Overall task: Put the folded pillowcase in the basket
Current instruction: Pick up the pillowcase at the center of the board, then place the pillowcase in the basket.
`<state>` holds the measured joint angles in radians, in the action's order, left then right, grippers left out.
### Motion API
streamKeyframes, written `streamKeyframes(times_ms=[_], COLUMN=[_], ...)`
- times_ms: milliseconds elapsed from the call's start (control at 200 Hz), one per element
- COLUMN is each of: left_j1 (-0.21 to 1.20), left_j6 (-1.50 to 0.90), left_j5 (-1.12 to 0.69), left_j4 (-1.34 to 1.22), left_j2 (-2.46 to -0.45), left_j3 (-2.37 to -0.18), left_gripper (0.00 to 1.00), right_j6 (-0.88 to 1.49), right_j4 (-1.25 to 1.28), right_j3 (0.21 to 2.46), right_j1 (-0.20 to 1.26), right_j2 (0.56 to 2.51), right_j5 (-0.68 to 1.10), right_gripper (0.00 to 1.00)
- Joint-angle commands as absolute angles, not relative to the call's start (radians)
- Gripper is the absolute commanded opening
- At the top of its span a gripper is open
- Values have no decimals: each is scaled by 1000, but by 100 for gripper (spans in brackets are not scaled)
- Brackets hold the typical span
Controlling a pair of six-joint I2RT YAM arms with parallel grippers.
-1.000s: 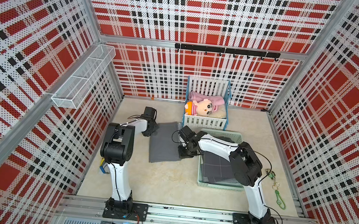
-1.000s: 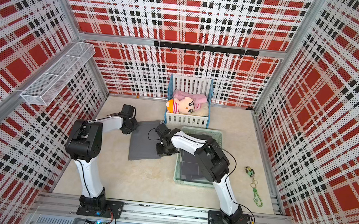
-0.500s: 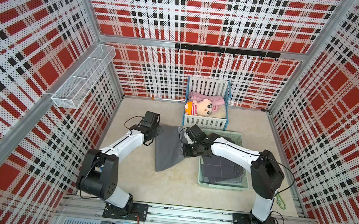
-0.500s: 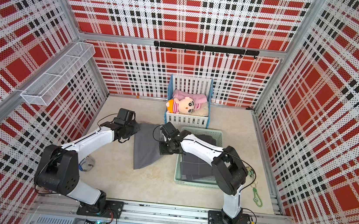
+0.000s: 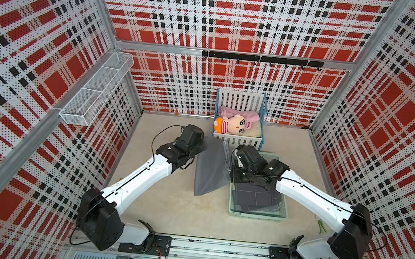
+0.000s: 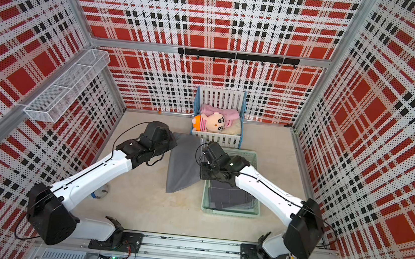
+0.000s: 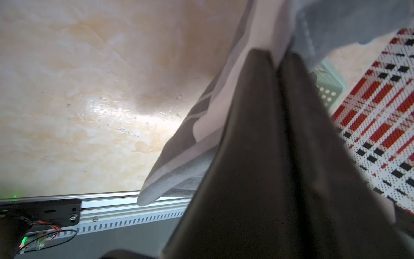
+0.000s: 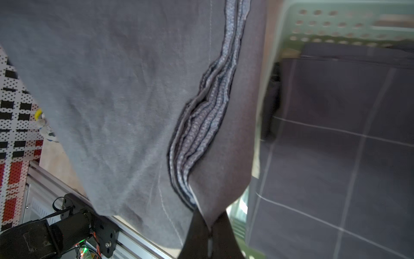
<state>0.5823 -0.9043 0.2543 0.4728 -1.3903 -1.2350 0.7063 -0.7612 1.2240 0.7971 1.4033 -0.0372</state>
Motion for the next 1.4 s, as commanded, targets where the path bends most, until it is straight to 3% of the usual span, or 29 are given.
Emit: streamKeyframes(times_ms=[0,175,366,591,967,1022,1157,1227,1398], left_j1=[681,825,886,879,791,789,797,802,799], left_j6=[-938,-937,-955,-963,-986,-967,-923,-887,-848], left_j5=[312,326,294,292,214,195,194,191,202], left_j4=[462,425,362,310,291,291,290,288,308], left_j2=[-1458,-1626,-1809,-1900,-1939,-1959,-1951,-1937,-1860], left_j3=[-1342,-1489,-1575,-1540,-1411,-1419,-1441,-1461,-1470], left_gripper=[0,0,0,0,0,10,44,51,57], right_j6=[782,836,872,854,859,860,861,860,853], right_j4=[-848,-949,-1005,-1005,-957,-960,-968,-971,-1020], right_j3=[1163,1087,997,908,795,798,800,802,841], right_j1=[759,689,600,522,513,512,512,514,512], right_j2=[1284,1145,1043,1000,1016,1019,1019,1019,1000], right_j5=[-152,-236,-262,-252,-212,-220,-222,-218,-236], right_gripper=[0,0,0,0,0,16,26,31,40])
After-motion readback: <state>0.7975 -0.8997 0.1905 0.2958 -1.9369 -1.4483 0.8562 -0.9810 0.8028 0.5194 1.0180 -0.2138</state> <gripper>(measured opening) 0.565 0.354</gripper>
